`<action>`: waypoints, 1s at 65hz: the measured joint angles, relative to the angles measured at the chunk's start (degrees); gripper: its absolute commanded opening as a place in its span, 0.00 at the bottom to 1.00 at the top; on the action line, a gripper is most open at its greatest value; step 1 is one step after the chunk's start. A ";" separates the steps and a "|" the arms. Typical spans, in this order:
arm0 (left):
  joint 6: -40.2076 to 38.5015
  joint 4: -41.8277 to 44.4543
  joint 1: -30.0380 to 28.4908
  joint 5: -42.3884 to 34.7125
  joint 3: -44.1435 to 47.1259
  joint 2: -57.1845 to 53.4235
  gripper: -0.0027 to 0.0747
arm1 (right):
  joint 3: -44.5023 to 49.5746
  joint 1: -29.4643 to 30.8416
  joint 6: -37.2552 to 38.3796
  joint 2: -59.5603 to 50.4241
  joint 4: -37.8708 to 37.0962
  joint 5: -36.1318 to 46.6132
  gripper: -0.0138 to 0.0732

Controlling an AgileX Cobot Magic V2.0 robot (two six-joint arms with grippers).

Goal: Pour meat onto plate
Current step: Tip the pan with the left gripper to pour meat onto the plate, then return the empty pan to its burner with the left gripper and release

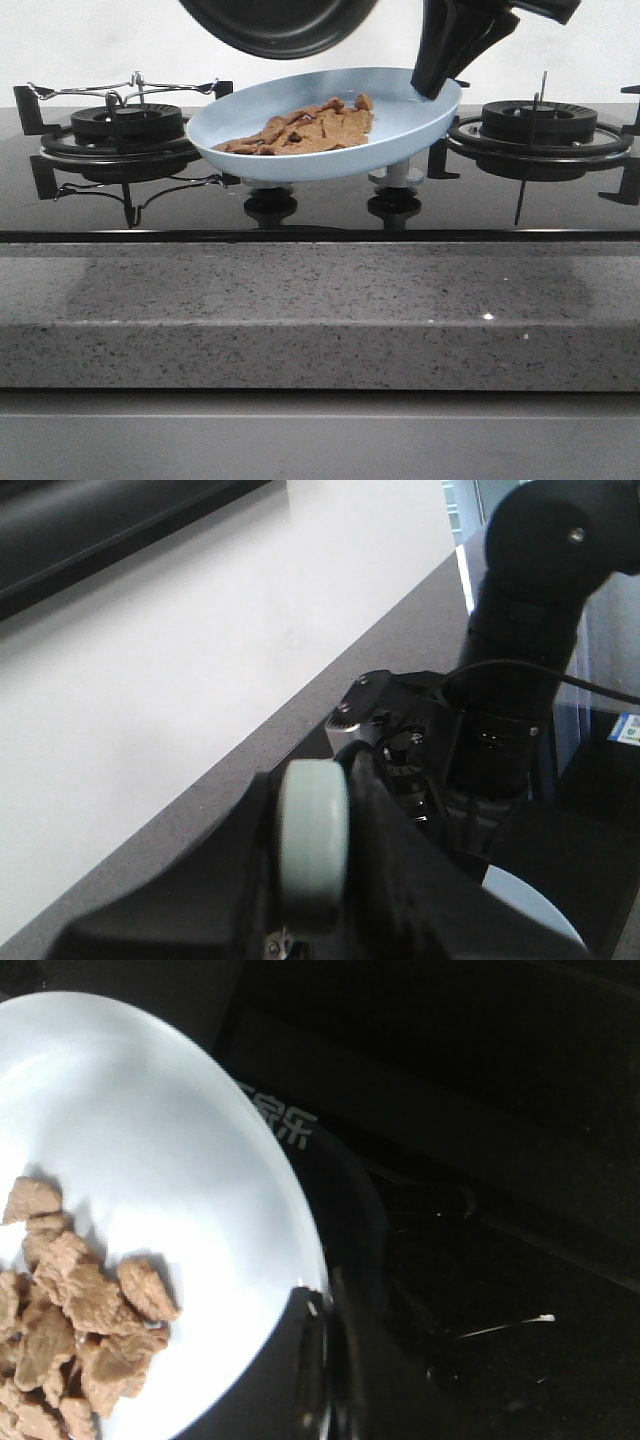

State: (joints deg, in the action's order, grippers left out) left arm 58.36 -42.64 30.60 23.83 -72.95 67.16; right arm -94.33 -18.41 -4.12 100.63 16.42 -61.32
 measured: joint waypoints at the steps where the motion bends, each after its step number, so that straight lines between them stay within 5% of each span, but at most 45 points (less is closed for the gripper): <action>1: -0.11 -0.88 -0.60 -0.01 0.13 -0.26 0.01 | 0.00 0.00 0.00 0.00 0.00 0.00 0.08; 18: -0.55 -24.83 -17.99 2.43 2.20 -1.98 0.01 | 0.00 0.00 0.00 0.00 0.00 0.00 0.08; 39: -4.53 -54.87 -44.96 24.73 2.92 11.14 0.01 | 0.00 0.00 0.00 0.00 0.00 0.00 0.08; 49: -9.72 -57.05 -50.89 26.08 2.92 19.52 0.01 | 0.00 0.00 0.00 0.00 0.00 0.00 0.08; 65: -11.74 -57.05 -51.39 28.01 2.92 29.84 0.01 | 0.00 0.00 0.00 0.00 0.00 0.00 0.08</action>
State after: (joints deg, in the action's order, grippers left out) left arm 46.62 -99.69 -20.78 51.84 -70.03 97.00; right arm -94.33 -18.41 -4.12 100.63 16.42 -61.32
